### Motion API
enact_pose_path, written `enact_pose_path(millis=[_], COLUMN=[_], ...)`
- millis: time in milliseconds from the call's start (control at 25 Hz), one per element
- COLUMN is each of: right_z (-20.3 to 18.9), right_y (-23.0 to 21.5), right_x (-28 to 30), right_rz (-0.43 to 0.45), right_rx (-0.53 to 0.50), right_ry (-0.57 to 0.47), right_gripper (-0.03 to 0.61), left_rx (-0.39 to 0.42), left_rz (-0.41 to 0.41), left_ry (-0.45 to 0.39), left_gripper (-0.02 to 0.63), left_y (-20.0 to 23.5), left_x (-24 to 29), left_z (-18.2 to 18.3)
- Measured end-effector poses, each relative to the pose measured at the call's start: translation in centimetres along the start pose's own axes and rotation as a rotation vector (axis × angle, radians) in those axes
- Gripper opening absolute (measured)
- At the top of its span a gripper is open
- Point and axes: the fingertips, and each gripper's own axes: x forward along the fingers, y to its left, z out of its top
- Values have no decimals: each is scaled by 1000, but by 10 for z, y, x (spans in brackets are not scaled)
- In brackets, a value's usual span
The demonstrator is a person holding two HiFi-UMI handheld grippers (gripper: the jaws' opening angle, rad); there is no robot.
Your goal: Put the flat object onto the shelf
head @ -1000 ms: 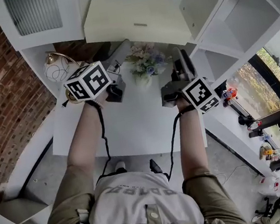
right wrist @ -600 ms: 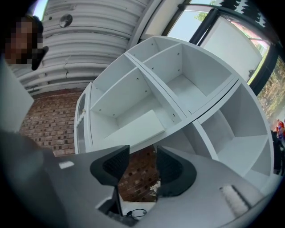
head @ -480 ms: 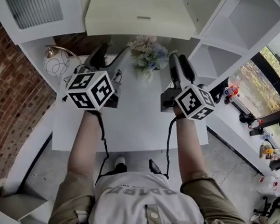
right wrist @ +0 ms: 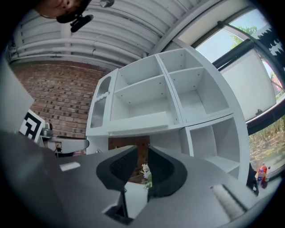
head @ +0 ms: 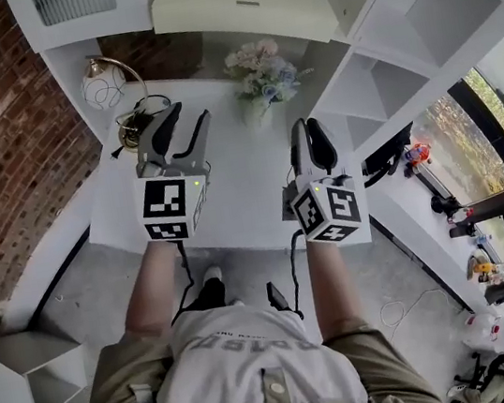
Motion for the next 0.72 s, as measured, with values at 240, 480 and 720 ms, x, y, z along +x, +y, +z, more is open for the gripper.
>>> enact_pose_path(millis=[240,480,720], right_z=[-10,-18,-29], right_y=[16,29,34], right_x=[-47,-80,-106], right_rz=[-6,9,14], right_rx=[-73,-107,-120], right_ry=[26,44,64], right_gripper=[30,8,6], left_rx=[94,133,136], left_rz=[71,108,115], left_ry=[10,6,20], left_gripper=[81,8,8], left_y=[-21,-37,-51], left_x=[-53,-87,-112], left_z=[-10,-13,-22])
